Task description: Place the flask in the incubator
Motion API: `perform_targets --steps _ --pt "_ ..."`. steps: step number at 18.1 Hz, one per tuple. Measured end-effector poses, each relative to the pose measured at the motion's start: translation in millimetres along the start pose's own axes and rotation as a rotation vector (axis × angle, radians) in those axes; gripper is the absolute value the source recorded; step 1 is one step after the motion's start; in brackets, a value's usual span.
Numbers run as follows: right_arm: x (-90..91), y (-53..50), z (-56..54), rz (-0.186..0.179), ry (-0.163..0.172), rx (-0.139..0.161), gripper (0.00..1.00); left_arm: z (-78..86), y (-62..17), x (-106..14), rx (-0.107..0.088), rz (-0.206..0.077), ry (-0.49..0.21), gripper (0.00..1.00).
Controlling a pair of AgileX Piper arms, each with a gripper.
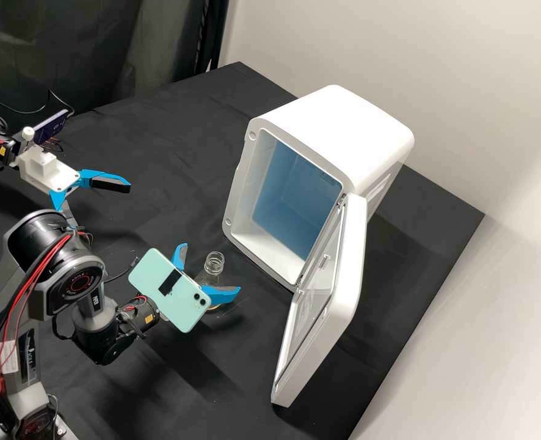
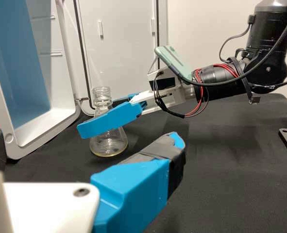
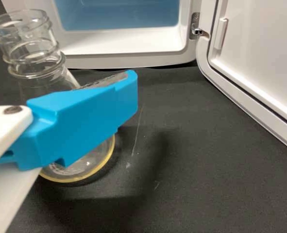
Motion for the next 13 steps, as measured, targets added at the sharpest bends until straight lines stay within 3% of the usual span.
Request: perform_targets --steps 13 --pt "0.6 -1.6 1.7 -0.010 -0.005 0.000 0.00 0.0 0.0 0.0 0.000 0.000 0.000 1.00"
